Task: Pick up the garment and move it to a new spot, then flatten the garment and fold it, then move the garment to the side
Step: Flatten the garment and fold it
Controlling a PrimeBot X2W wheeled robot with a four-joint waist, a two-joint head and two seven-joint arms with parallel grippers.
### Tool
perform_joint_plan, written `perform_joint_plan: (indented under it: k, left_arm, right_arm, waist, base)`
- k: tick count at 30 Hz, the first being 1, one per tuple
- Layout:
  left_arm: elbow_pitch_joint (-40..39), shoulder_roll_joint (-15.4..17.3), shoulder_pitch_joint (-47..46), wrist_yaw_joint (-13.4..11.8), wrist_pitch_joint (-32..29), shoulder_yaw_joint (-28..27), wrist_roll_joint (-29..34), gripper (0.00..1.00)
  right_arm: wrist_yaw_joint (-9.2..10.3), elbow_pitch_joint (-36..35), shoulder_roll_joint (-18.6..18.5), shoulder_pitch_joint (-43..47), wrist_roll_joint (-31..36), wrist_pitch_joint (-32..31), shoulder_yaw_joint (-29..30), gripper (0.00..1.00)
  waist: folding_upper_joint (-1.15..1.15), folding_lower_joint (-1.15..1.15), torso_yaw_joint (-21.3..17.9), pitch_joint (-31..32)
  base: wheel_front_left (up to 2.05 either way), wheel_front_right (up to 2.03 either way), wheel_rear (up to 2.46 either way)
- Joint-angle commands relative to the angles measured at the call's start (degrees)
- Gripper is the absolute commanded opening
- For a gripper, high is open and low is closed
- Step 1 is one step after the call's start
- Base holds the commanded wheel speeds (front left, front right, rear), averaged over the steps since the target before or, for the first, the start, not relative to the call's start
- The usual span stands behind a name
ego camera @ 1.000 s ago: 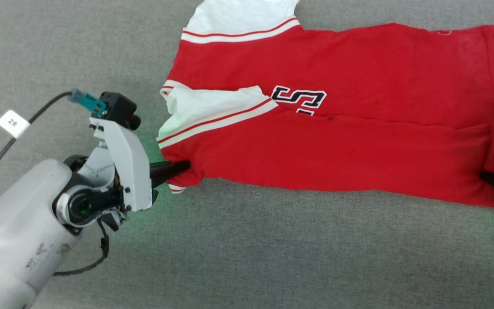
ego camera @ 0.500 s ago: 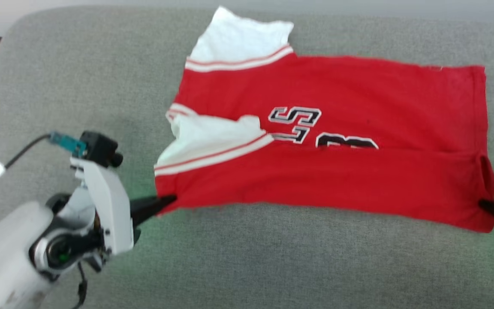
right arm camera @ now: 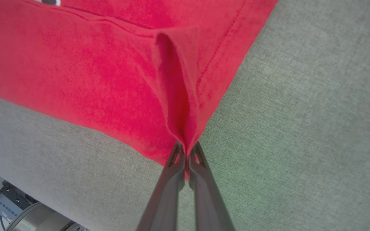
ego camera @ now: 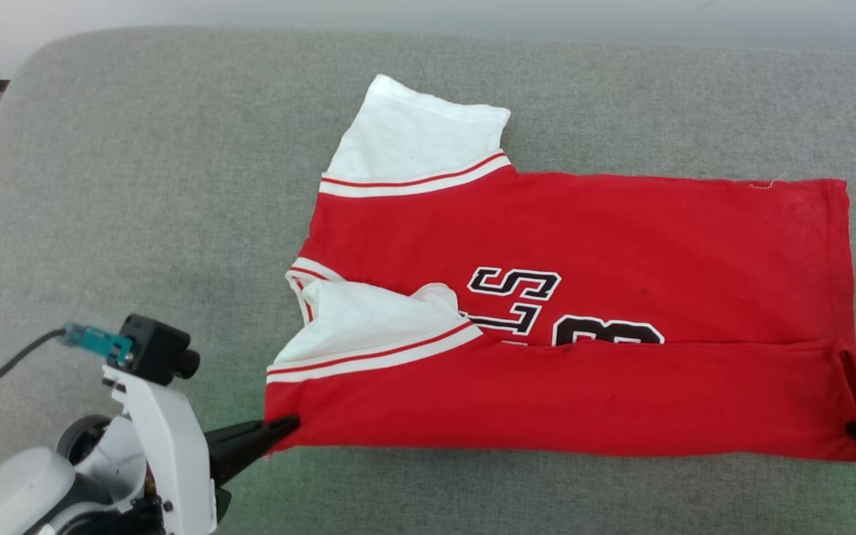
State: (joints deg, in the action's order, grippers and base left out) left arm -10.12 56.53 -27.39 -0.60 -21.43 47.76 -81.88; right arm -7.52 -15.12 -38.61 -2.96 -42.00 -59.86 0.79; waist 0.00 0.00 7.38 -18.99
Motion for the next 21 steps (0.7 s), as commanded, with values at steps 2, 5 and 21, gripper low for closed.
perform_joint_plan:
  k: [2, 5, 21]
  left_arm:
    - [-1.4, 0.7, 1.7, -0.8, 1.5, -0.5, -0.3, 0.0]
    - [-1.7, 0.7, 2.5, -1.0, 3.1, -1.0, -0.5, 0.15]
    - [-0.1, -0.2, 9.8, -4.1, 27.6, -8.7, 4.4, 1.0]
  right_arm:
    - [0.06, -1.0, 0.8, 1.5, 0.2, 0.2, 1.1, 0.0]
    - [0.07, -1.5, 2.1, 1.9, 1.1, 1.6, 2.2, 0.76]
    - [0.06, -2.3, 10.6, -3.5, 10.2, 23.0, 8.2, 1.0]
  waist:
    - [0.0, 0.0, -0.1, 0.2]
    - [0.0, 0.0, -0.1, 0.6]
    - [0.0, 0.0, 0.1, 2.6]
  base:
    - [0.0, 0.0, 0.0]
    - [0.0, 0.0, 0.0]
    - [0.0, 0.0, 0.0]
